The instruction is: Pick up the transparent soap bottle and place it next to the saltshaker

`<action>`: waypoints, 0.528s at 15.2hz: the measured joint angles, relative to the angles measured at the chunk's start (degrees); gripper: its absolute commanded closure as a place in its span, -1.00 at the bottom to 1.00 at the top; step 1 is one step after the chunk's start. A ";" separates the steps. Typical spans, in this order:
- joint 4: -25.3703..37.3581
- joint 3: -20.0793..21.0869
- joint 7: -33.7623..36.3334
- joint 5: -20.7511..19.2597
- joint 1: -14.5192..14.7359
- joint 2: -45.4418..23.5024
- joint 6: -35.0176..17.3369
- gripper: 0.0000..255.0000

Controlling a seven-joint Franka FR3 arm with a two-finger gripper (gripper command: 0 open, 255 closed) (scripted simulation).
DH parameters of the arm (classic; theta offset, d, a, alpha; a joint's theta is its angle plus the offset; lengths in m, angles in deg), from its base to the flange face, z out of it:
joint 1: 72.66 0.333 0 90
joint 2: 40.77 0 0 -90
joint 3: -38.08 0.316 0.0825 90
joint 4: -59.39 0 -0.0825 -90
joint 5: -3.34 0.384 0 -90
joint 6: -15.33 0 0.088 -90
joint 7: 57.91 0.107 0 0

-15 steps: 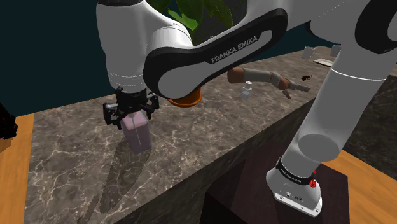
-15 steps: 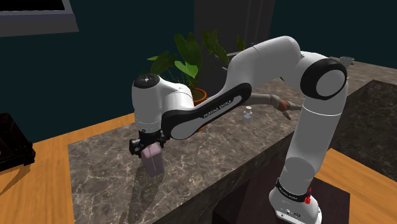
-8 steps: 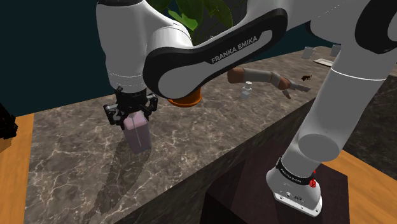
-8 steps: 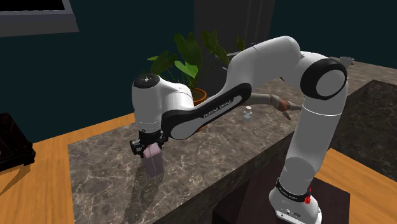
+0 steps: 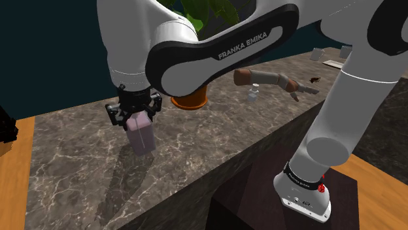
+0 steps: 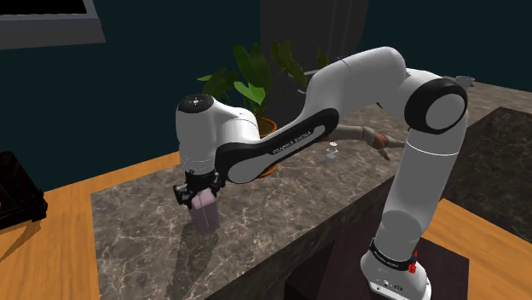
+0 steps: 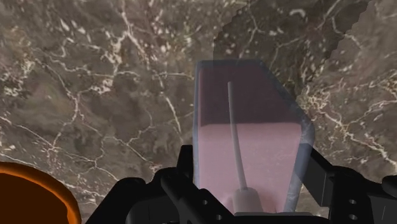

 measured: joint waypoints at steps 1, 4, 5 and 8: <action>0.51 0.04 -0.16 0.17 0.02 0.10 0.57 1.00; 2.24 0.05 -1.24 1.17 -0.14 0.90 2.68 1.00; 2.76 0.09 -1.39 1.36 -0.11 1.04 3.29 1.00; 4.67 0.09 -2.29 2.10 -0.20 1.62 5.49 1.00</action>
